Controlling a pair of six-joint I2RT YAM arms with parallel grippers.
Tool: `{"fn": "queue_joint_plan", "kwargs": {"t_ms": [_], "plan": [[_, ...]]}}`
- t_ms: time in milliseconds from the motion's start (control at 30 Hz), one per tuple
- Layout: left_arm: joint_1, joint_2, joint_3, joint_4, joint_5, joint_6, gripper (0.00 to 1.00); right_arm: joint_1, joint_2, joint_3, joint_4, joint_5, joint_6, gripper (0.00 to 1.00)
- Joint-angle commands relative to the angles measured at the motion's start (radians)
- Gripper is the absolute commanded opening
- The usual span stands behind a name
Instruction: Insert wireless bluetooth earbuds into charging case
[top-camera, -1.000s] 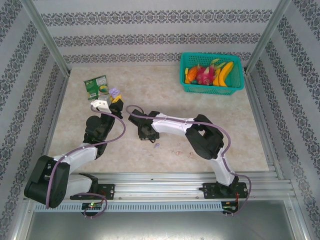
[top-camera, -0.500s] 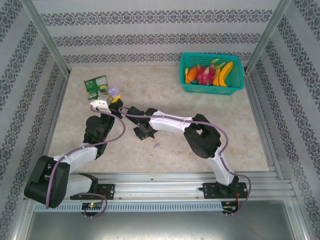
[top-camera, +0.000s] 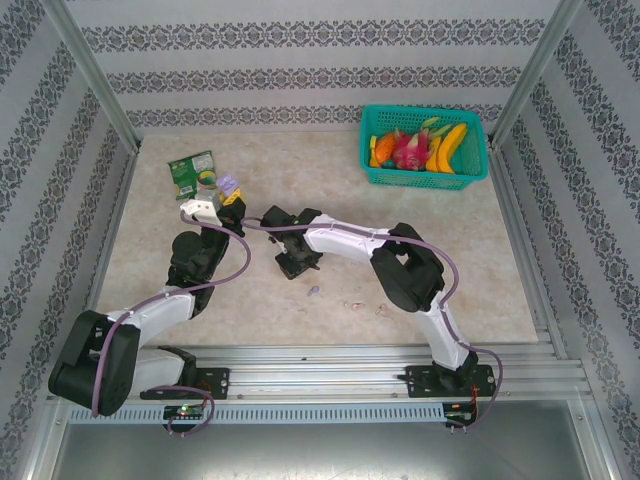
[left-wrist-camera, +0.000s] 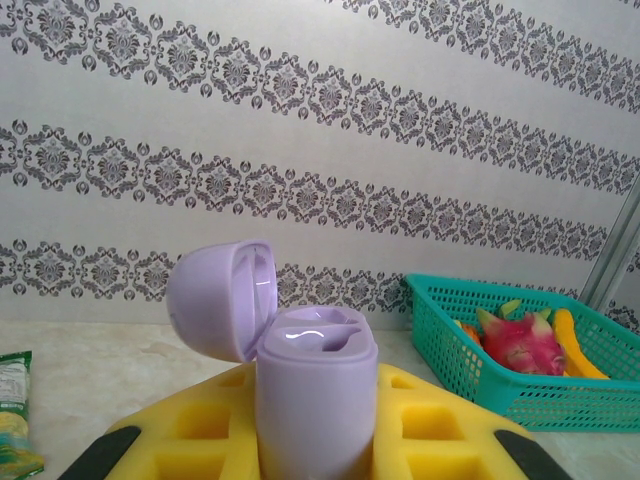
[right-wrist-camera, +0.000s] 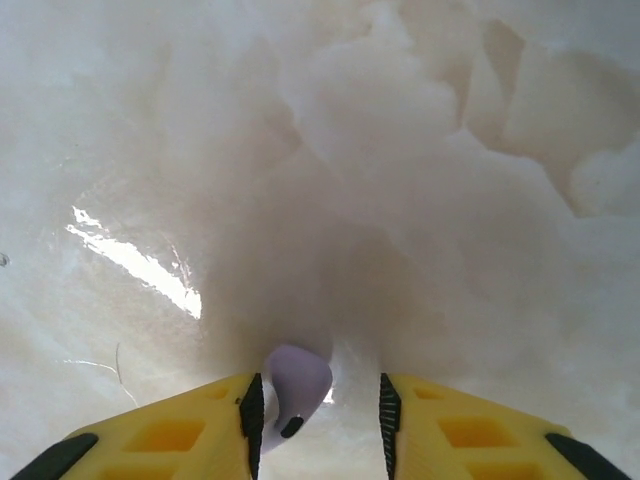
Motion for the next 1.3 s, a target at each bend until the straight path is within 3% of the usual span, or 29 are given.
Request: {"fn": "queue_joint_plan", "kwargs": {"t_ms": [0, 167, 433, 1267], "plan": [[0.012, 0.013, 0.017, 0.059, 0.007, -0.03, 0.0, -0.002, -0.012, 0.003, -0.004, -0.034, 0.069, 0.45], [0.012, 0.02, 0.017, 0.067, 0.008, -0.032, 0.0, -0.004, -0.073, -0.059, 0.071, -0.053, 0.244, 0.52], [0.011, 0.02, 0.017, 0.066, 0.003, -0.025, 0.0, -0.002, -0.108, -0.114, 0.118, -0.01, 0.517, 0.51], [0.012, 0.036, 0.017, 0.08, 0.0, -0.027, 0.0, 0.008, 0.034, -0.005, 0.05, 0.01, 0.532, 0.42]]}}
